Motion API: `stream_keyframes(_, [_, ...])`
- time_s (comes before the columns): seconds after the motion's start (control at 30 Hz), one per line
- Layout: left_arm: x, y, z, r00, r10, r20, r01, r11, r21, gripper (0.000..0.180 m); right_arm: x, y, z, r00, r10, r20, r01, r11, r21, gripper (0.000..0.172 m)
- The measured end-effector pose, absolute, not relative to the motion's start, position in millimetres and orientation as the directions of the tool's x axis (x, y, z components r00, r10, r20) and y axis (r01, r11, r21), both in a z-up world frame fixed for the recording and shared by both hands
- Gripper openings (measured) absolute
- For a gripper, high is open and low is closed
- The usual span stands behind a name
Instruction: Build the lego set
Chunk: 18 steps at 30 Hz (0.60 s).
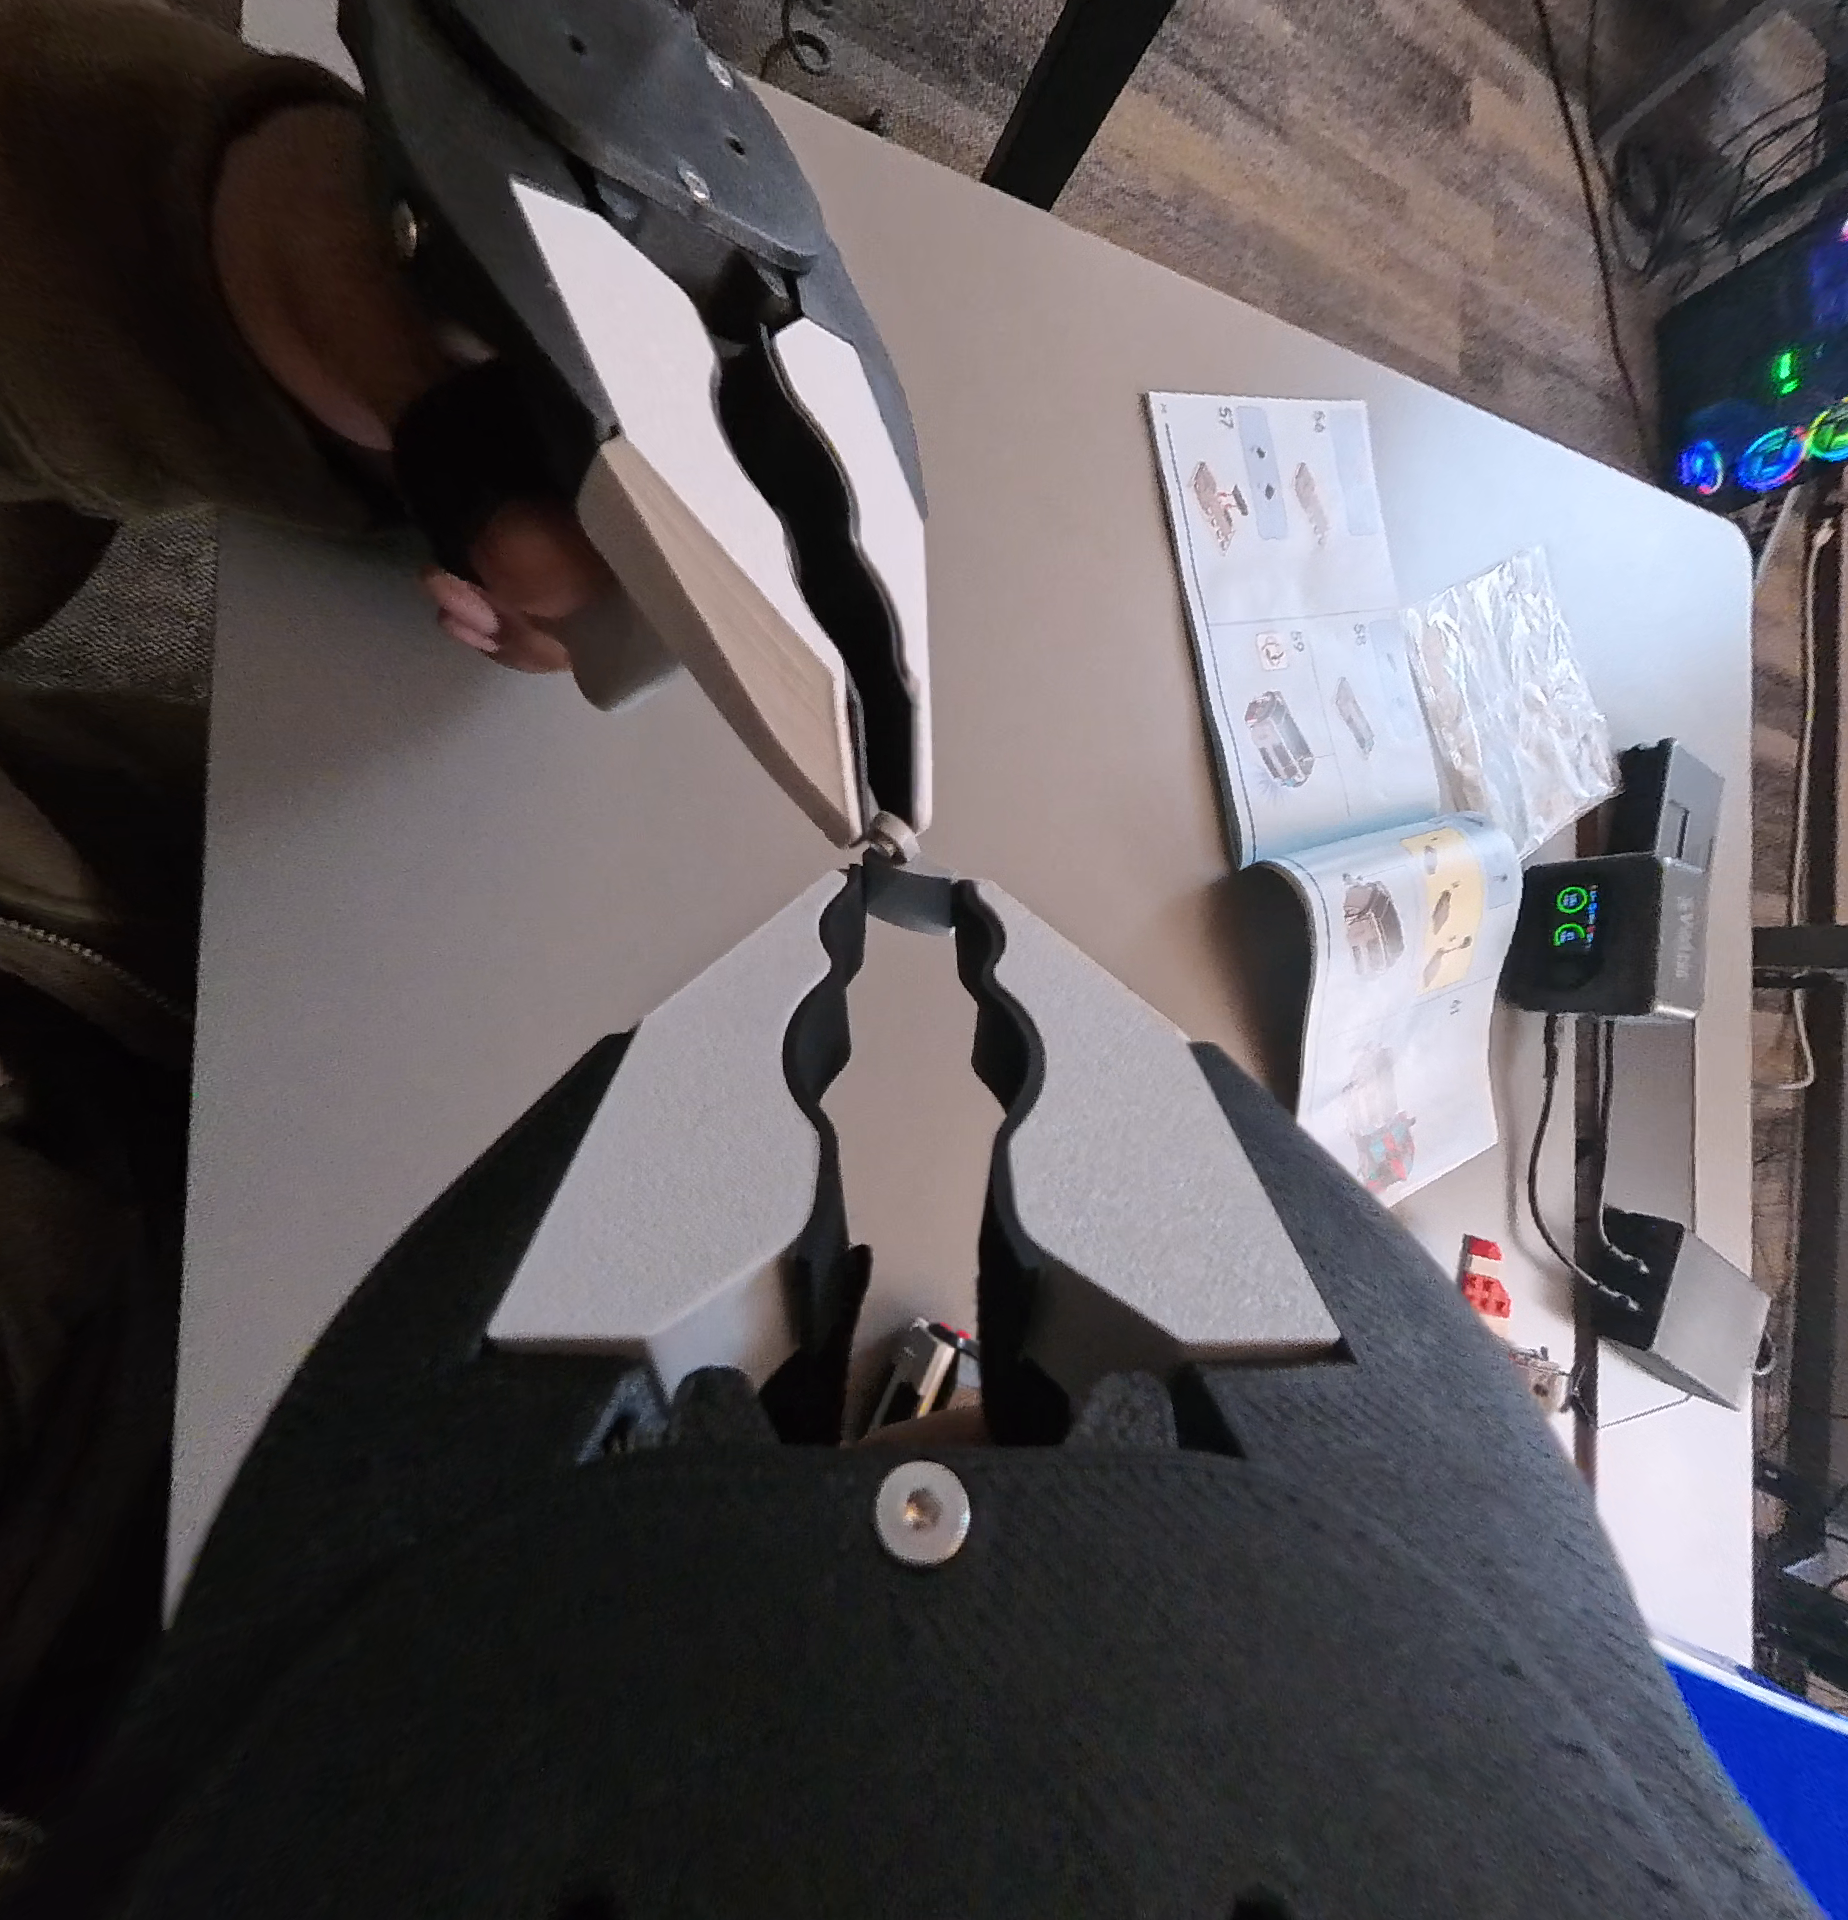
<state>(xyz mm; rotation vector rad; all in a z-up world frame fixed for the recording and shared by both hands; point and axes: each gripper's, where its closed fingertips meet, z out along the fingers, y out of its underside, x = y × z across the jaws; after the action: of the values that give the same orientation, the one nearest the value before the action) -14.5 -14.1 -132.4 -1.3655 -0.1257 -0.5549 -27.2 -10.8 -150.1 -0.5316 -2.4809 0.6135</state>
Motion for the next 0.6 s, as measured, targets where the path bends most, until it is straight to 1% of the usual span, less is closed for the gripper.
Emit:
stream_keyframes(0.2, [-10,-17,-131,0.860,-0.329,0.390,0.441,0.095,-0.892,0.014,-24,-14,-148,-0.786,0.440,0.435,0.178,0.834,-0.522,0.018])
stream_keyframes(0.3, [-6,-16,-133,0.860,-0.339,0.382,0.431,0.078,-0.899,0.021,-23,-18,-145,-0.786,0.414,0.459,0.131,0.837,-0.531,0.018])
stream_keyframes(0.37, [-4,-16,-133,0.861,-0.344,0.374,0.423,0.076,-0.903,0.022,-22,-18,-144,-0.784,0.402,0.473,0.117,0.844,-0.523,0.018])
stream_keyframes(0.6, [-2,-18,-128,0.865,-0.356,0.353,0.412,0.101,-0.906,0.020,-20,-18,-142,-0.786,0.410,0.462,0.115,0.832,-0.543,0.018])
